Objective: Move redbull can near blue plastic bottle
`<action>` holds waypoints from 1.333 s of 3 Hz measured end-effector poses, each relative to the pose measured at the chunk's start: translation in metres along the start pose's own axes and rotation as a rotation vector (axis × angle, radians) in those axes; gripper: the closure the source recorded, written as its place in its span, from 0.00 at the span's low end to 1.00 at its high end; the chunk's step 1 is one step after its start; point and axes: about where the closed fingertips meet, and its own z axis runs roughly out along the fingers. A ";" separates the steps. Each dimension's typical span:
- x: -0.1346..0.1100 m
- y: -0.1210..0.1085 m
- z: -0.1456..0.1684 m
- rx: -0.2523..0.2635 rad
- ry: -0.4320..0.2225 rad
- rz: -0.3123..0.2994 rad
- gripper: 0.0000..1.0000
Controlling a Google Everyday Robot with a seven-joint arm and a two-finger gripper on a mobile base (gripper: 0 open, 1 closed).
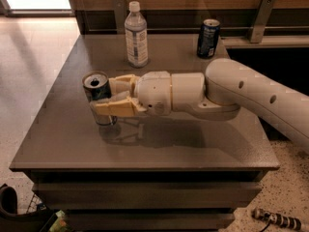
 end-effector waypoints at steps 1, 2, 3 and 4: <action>-0.024 -0.054 -0.023 0.050 0.014 0.002 1.00; -0.028 -0.130 -0.058 0.159 0.018 0.038 1.00; -0.008 -0.182 -0.085 0.259 0.007 0.088 1.00; 0.025 -0.216 -0.111 0.353 -0.022 0.130 1.00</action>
Offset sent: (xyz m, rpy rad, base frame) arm 0.1930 -0.1049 0.0574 -0.0032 0.0428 -0.2749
